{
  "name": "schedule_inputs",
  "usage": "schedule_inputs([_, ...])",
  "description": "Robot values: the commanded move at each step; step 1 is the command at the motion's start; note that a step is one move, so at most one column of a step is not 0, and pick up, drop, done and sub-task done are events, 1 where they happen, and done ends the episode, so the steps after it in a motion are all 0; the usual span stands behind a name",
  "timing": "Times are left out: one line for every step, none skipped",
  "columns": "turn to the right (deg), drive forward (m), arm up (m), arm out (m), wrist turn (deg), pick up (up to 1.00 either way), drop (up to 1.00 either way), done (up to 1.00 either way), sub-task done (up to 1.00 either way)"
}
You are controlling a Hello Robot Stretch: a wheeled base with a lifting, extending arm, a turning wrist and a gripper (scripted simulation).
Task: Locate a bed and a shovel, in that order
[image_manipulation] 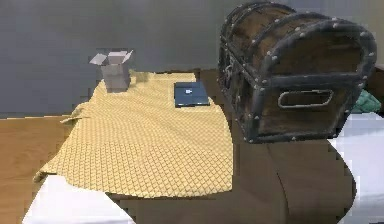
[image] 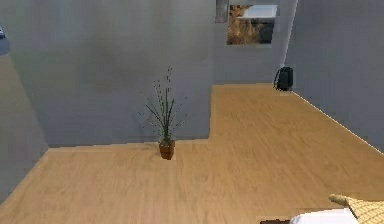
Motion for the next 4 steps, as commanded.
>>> schedule_inputs([0.0,1.0,0.0,0.0,0.0,0.0,0.0,0.0,0.0])
schedule_inputs([18.0,0.0,0.0,0.0,0.0,0.0,0.0,0.0,0.0])
schedule_inputs([0.0,0.1,0.0,0.0,0.0,0.0,0.0,0.0,0.0])
schedule_inputs([12.0,0.0,0.0,0.0,0.0,0.0,0.0,0.0,0.0])
